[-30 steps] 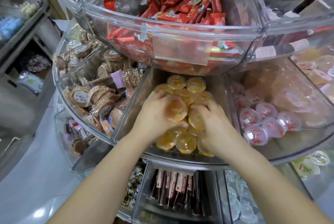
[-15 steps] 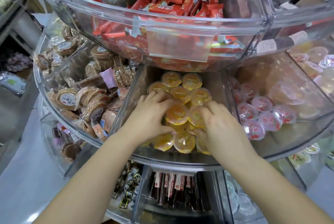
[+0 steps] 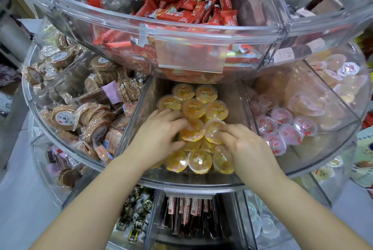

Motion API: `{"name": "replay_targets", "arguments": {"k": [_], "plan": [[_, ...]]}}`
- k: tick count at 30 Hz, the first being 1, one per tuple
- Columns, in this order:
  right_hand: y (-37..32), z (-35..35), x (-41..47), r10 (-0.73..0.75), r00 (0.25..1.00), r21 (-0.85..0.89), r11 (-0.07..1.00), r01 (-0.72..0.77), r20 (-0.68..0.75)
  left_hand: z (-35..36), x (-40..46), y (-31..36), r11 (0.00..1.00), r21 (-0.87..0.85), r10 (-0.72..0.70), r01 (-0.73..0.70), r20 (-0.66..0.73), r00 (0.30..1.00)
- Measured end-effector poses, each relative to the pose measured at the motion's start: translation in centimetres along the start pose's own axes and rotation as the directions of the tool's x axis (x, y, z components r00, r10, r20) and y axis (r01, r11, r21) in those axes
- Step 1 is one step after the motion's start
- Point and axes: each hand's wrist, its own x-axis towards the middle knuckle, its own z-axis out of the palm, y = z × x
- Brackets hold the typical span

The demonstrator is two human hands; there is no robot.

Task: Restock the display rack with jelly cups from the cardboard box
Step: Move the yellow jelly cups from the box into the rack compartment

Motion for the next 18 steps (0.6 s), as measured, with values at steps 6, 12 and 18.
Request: {"name": "replay_targets", "arguments": {"k": [6,12,18], "plan": [[-0.3,-0.7,-0.1,0.043,0.997,0.148,0.988,-0.032,-0.069,-1.5,-2.0,0.0,0.981,-0.042,-0.192,0.189,-0.059,0.980],[-1.1,-0.3,0.9,-0.012,0.996,0.115,0.993,0.022,-0.089,-1.4,-2.8,0.5,0.946,0.181,-0.258,0.270,-0.083,0.962],[-1.7,0.5,2.4,-0.112,0.990,0.051,0.992,0.117,-0.084,-1.1,-2.9,-0.2,0.976,0.170,-0.108,0.135,-0.159,0.981]]}}
